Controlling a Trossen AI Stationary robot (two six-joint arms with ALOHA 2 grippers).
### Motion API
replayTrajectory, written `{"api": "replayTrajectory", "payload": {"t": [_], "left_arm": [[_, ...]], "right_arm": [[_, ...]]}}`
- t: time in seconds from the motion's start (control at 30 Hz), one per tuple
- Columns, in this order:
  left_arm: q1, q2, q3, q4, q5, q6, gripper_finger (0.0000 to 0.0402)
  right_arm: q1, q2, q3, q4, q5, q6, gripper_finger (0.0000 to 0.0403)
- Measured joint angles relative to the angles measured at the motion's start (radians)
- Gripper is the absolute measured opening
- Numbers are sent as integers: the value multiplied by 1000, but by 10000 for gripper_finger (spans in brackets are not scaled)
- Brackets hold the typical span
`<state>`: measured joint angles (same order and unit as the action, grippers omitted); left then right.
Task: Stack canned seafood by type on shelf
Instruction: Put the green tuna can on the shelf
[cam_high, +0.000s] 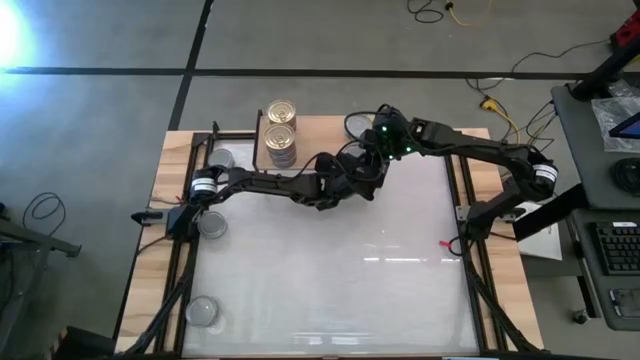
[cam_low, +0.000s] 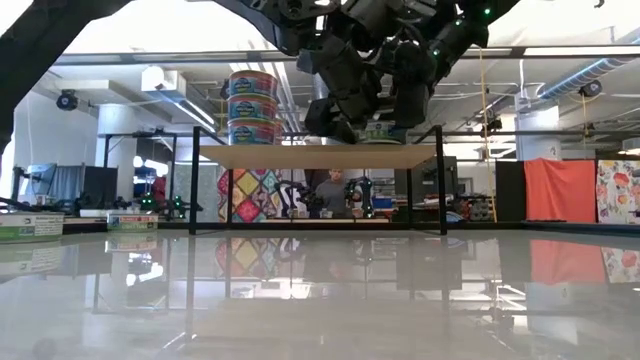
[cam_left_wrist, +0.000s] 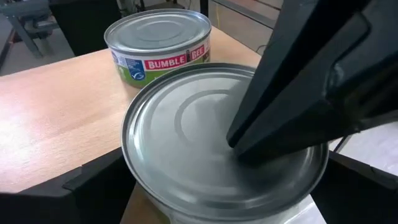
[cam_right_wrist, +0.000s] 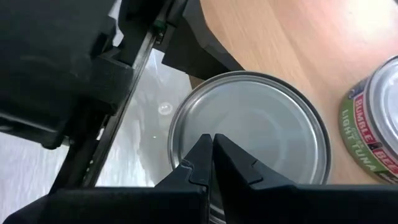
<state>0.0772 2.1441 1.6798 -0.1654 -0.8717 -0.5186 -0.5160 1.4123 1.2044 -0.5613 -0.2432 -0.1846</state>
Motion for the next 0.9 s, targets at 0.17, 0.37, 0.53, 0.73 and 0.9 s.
{"api": "replayTrajectory", "payload": {"t": [0.17, 0.37, 0.53, 0.73, 0.9], "left_arm": [[0, 0, 8, -8, 0, 8, 399], [0, 0, 23, -29, -1, 16, 399], [-2, -3, 26, -41, -4, 14, 399], [-14, -16, 26, -56, -11, 24, 400], [-18, -21, 27, -63, -12, 31, 400]], "right_arm": [[-14, 2, 0, -1, 15, 1, 13], [-26, 2, 0, -5, 48, 17, 13], [-26, 1, 0, -5, 64, 18, 13], [-27, 1, 0, -6, 108, 19, 13], [-29, 1, -1, -8, 154, 21, 13]]}}
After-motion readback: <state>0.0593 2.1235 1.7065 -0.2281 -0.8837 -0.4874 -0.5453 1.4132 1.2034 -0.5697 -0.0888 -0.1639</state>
